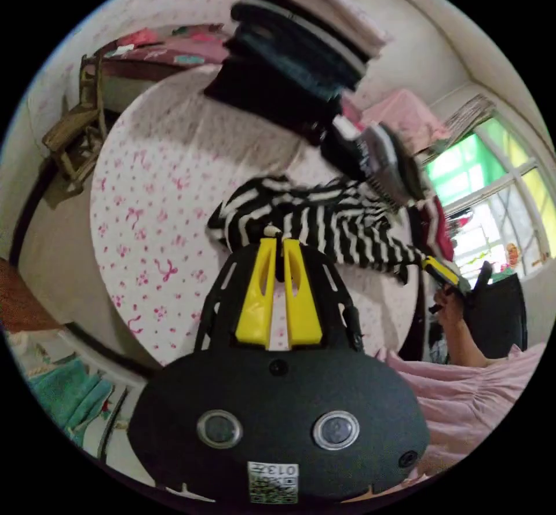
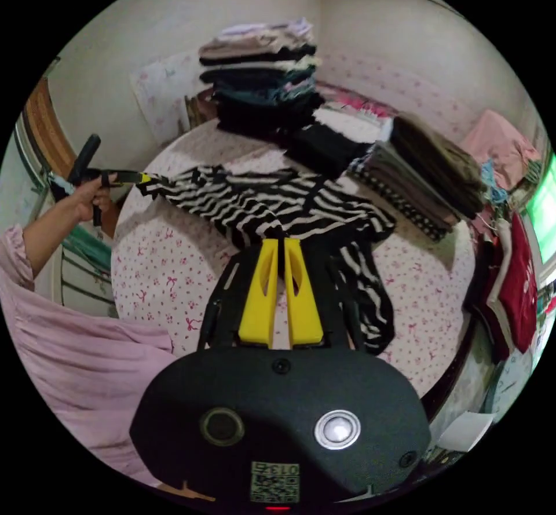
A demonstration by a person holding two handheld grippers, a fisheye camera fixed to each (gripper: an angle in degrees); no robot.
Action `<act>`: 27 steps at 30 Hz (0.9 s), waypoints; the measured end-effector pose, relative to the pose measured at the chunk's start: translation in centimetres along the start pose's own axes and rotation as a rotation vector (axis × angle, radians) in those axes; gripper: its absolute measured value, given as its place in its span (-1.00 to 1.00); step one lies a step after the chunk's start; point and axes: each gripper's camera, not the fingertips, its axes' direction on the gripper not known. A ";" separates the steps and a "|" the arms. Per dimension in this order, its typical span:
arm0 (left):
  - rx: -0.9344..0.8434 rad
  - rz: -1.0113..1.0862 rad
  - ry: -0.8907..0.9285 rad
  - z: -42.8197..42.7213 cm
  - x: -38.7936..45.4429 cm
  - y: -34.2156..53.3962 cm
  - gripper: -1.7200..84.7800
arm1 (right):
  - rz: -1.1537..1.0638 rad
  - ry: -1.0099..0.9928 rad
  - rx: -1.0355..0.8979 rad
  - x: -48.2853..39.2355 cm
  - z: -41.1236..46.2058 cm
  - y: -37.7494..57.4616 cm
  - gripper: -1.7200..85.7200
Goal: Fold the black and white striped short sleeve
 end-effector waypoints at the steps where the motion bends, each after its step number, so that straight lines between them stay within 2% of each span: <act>1: 0.049 0.013 0.040 -1.3 0.1 0.2 -0.93 | 0.038 0.017 0.066 1.7 -3.6 0.9 -0.93; 3: 0.254 0.118 0.207 -6.9 1.0 1.5 -0.94 | 0.095 0.036 0.156 4.1 -9.1 2.8 -0.93; 5: 0.368 0.218 0.293 -10.9 2.4 3.0 -0.94 | 0.105 -0.036 0.280 6.8 -16.2 6.1 -0.94; 9: 0.497 0.514 0.421 -18.1 8.2 7.0 -0.94 | 0.113 -0.116 0.483 8.4 -26.3 11.7 -0.94; 15: 0.708 0.868 0.525 -28.0 14.5 13.8 -0.94 | -0.036 -0.082 0.724 6.7 -42.0 19.3 -0.94; 21: 0.946 1.003 0.606 -34.3 16.8 18.0 -0.94 | -0.248 0.008 0.894 4.0 -52.4 23.3 -0.94; 23: 0.963 1.009 0.593 -34.4 17.2 17.9 -0.94 | -0.265 0.018 0.917 4.3 -53.7 23.8 -0.94; 25: 0.899 0.931 0.524 -33.1 17.7 16.3 -0.94 | -0.216 0.010 0.852 5.8 -52.8 22.8 -0.94; 27: 0.700 0.820 0.425 -28.9 18.4 12.5 -0.94 | -0.113 -0.010 0.706 8.1 -50.4 20.6 -0.94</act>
